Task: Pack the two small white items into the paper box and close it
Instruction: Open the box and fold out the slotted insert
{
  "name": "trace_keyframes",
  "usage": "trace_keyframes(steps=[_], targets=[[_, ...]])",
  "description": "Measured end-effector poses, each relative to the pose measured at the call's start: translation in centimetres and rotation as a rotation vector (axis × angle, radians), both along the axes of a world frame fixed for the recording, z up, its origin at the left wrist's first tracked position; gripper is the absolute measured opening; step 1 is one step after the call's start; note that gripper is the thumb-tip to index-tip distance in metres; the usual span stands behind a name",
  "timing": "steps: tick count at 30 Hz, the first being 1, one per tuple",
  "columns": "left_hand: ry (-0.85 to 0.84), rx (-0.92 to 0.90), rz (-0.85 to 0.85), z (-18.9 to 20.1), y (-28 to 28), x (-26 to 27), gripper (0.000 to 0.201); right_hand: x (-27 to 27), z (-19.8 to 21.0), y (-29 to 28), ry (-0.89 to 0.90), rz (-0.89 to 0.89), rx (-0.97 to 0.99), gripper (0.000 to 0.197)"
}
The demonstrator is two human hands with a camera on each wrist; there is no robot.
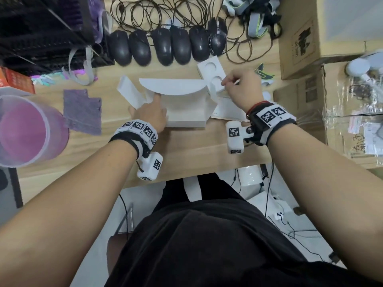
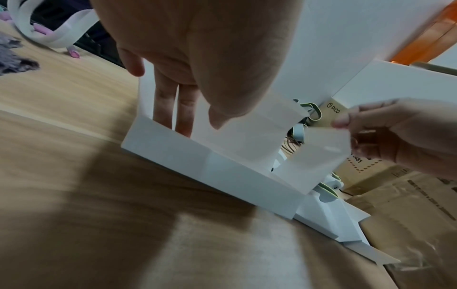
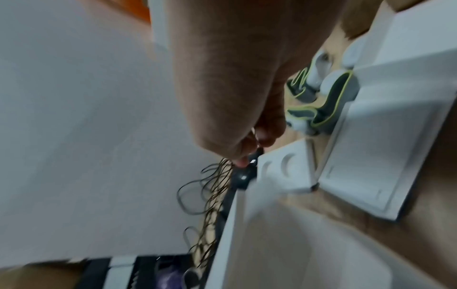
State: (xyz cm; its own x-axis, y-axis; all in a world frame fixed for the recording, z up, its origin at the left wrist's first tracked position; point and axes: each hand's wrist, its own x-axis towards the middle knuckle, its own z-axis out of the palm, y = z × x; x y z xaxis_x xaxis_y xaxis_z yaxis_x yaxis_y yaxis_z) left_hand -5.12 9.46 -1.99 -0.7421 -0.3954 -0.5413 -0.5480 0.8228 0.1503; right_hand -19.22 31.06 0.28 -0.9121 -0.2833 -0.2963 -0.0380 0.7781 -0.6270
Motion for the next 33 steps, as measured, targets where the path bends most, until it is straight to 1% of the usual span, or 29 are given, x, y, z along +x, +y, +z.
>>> trace_keyframes(steps=[1,3,4,7,9,10,12,15,16,18,21,22,24,26,29,33], targets=[[-0.006,-0.006,-0.006,-0.1,0.1,-0.1,0.047,-0.5,-0.8,1.0,-0.022,-0.042,0.079,0.020],[-0.027,0.007,0.000,-0.3,0.2,-0.2,0.060,-1.0,-2.6,3.0,-0.100,-0.118,0.249,0.019],[-0.033,0.007,0.005,-0.5,0.3,-0.2,0.067,-0.9,-3.4,3.8,-0.142,-0.159,0.322,0.023],[-0.040,-0.015,0.027,-1.1,0.3,0.0,0.081,0.0,-5.2,5.5,-0.223,-0.291,0.449,0.052],[-0.069,-0.016,0.038,-1.5,0.3,0.3,0.087,0.4,-5.9,6.2,-0.274,-0.350,0.497,0.060],[-0.080,-0.013,0.046,-1.6,0.3,0.3,0.091,0.5,-6.1,6.5,-0.305,-0.359,0.513,0.058],[-0.106,0.011,0.050,-2.1,0.1,0.6,0.101,0.6,-6.4,6.8,-0.358,-0.316,0.539,0.048],[-0.149,0.064,0.004,-2.4,-0.4,0.9,0.126,0.6,-6.4,6.9,-0.332,-0.256,0.569,0.033],[-0.169,0.072,-0.004,-2.5,-0.5,1.0,0.133,0.6,-6.3,6.8,-0.321,-0.245,0.567,0.032],[-0.197,0.071,0.005,-2.6,-0.6,1.1,0.140,0.6,-6.0,6.5,-0.307,-0.219,0.542,0.027],[-0.196,0.045,0.035,-2.7,-0.6,1.2,0.141,0.5,-5.1,5.7,-0.300,-0.133,0.483,0.008],[-0.196,0.032,0.041,-2.7,-0.7,1.3,0.140,0.4,-4.8,5.4,-0.294,-0.103,0.455,0.010],[-0.184,0.020,0.070,-2.7,-1.1,1.5,0.140,0.0,-3.9,4.6,-0.288,-0.068,0.370,0.026],[-0.166,0.020,0.118,-2.6,-1.6,1.8,0.141,-0.3,-2.4,3.5,-0.271,-0.047,0.272,0.037],[-0.179,-0.005,0.168,-2.6,-2.4,1.8,0.142,-1.2,0.3,2.0,-0.234,-0.022,0.208,0.042],[-0.173,-0.007,0.195,-2.5,-2.9,1.7,0.142,-2.6,3.4,1.4,-0.196,0.022,0.246,0.044]])
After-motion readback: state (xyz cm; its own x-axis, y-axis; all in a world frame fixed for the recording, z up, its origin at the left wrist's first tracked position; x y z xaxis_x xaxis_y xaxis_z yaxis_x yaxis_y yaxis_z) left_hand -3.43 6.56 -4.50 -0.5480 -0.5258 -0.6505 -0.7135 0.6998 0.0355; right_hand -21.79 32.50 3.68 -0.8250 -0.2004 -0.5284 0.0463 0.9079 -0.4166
